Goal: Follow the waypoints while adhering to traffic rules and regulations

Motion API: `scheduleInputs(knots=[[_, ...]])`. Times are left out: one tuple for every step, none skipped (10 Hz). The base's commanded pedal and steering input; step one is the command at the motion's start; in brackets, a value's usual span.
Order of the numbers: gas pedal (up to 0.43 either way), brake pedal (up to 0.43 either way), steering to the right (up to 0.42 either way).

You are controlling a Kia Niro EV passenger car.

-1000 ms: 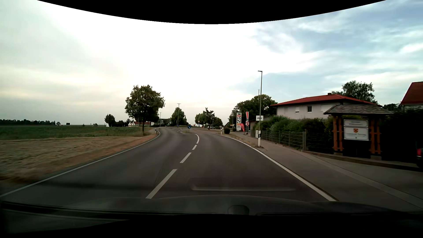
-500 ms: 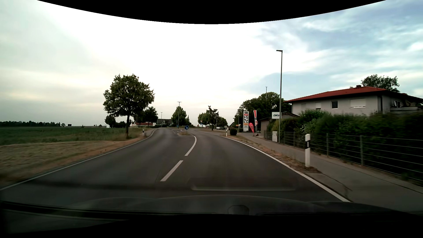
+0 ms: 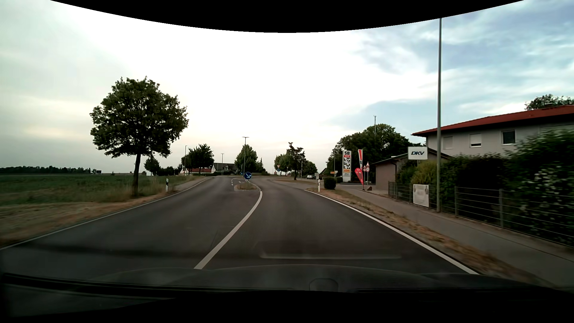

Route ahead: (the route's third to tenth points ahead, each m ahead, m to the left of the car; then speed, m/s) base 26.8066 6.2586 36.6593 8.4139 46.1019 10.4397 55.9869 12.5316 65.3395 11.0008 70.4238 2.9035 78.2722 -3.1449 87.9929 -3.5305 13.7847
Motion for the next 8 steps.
scheduleInputs(knots=[[0.059, 0.006, -0.029], [0.047, 0.006, -0.029], [0.047, 0.006, -0.03], [0.039, 0.006, -0.029], [0.008, 0.006, -0.029], [0.0, 0.006, -0.029], [0.0, 0.006, -0.031], [0.0, 0.006, -0.033]])
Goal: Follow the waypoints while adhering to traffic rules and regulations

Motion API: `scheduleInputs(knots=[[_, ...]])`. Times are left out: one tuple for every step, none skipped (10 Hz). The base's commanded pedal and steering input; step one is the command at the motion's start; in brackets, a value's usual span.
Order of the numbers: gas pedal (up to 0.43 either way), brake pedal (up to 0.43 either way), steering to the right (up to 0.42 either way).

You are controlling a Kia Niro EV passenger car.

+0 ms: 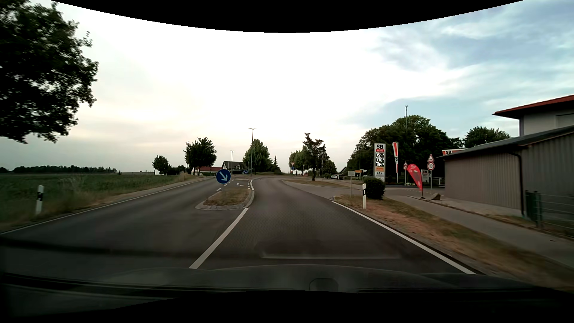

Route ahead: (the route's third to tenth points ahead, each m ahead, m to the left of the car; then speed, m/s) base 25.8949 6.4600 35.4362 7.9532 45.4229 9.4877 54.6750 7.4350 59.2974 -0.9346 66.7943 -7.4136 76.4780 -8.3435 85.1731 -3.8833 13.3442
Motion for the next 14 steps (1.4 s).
scheduleInputs(knots=[[0.0, 0.006, -0.034], [0.0, 0.006, -0.034], [0.0, 0.006, -0.034], [0.0, 0.012, -0.035], [0.0, 0.018, -0.034], [0.0, 0.024, -0.034], [0.0, 0.043, -0.034], [0.0, 0.061, -0.034], [0.0, 0.073, -0.034], [0.0, 0.098, -0.033], [0.0, 0.11, -0.032], [0.0, 0.122, -0.031], [0.0, 0.128, -0.027], [0.0, 0.14, -0.026]])
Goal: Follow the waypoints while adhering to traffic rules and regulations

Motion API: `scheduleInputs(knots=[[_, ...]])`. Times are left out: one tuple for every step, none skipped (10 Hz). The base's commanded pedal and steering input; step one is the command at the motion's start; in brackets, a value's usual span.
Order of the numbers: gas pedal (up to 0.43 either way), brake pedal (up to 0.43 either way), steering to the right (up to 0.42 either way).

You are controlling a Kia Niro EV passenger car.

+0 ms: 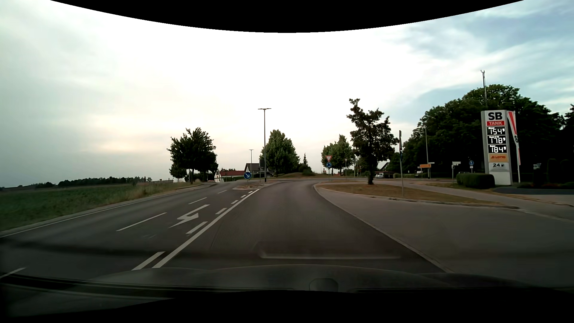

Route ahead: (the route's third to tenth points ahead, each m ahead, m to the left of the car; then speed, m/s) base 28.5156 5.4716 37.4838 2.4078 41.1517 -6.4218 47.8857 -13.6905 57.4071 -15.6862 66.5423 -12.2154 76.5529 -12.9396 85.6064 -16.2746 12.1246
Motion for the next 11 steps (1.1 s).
scheduleInputs(knots=[[0.0, 0.146, -0.026], [0.0, 0.165, -0.025], [0.0, 0.177, -0.025], [0.0, 0.195, -0.025], [0.0, 0.207, -0.024], [0.0, 0.226, -0.024], [0.0, 0.238, -0.024], [0.0, 0.238, -0.023], [0.0, 0.238, -0.021], [0.0, 0.244, -0.015], [0.0, 0.244, -0.01]])
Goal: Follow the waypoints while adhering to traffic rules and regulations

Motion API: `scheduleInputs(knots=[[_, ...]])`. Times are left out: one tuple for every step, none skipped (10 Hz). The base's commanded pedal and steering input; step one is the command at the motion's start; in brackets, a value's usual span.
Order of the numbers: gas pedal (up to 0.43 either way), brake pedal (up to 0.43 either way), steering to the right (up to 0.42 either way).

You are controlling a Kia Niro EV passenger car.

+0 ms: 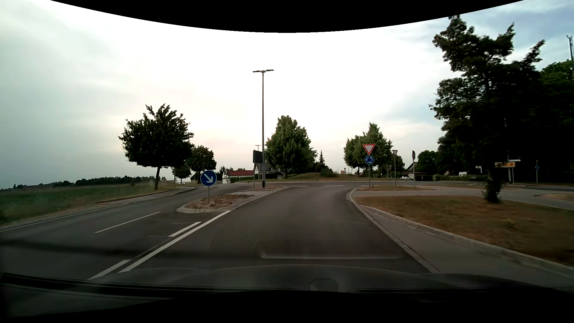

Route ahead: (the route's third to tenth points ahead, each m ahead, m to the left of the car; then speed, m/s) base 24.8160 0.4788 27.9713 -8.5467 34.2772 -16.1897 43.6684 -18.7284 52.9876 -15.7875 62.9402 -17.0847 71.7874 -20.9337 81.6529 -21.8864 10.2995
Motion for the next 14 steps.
scheduleInputs(knots=[[0.0, 0.25, -0.005], [0.0, 0.256, -0.003], [0.0, 0.256, -0.001], [0.0, 0.262, 0.0], [0.0, 0.268, 0.001], [0.0, 0.268, 0.006], [0.0, 0.268, 0.01], [0.0, 0.268, 0.019], [0.0, 0.268, 0.03], [0.0, 0.262, 0.044], [0.0, 0.262, 0.055], [0.0, 0.25, 0.065], [0.0, 0.226, 0.077], [0.0, 0.165, 0.09]])
